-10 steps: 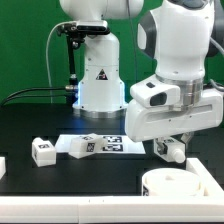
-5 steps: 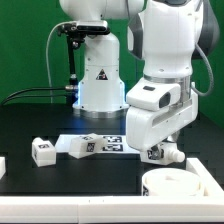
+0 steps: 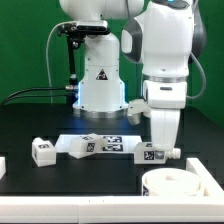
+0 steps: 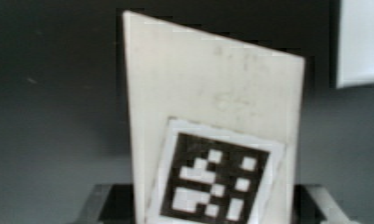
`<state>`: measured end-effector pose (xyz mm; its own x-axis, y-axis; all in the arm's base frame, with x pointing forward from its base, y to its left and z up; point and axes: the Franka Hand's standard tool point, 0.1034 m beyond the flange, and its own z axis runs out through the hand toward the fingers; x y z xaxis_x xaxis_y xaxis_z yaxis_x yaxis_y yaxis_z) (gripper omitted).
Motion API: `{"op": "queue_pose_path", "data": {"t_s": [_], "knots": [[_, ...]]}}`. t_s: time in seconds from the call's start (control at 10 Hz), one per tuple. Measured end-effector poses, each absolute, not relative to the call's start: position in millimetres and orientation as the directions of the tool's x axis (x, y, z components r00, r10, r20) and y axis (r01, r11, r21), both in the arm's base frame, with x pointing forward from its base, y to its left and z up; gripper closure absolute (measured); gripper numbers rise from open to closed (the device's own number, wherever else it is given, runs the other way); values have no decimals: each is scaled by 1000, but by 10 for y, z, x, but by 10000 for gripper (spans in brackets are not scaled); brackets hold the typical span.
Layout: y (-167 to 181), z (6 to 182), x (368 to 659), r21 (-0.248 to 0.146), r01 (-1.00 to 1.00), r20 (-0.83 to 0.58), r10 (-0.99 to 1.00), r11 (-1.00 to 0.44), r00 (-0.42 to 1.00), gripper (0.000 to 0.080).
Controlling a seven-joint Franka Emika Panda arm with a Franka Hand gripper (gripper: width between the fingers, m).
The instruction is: Assemble stool
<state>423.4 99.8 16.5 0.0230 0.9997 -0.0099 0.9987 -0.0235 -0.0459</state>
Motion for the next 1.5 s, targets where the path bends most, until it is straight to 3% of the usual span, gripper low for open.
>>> {"op": "queue_pose_path", "data": {"t_s": [0.4,0.6,0.8,0.9,1.2,1.5], "knots": [[870,164,4229,-48,983,-18,984,175,-176,476],[847,167,4231,-52,892,-15,893,448,-450,476],[832,174,4221,-52,672,-6,673,739,-740,476],[764,165,4210,-35,600,-9,600,799,-800,476],[705,163,4216,-50,471,-21,471,881,-882,476],[613,152,4180,-68,194,10,195,979,-981,476]]}}
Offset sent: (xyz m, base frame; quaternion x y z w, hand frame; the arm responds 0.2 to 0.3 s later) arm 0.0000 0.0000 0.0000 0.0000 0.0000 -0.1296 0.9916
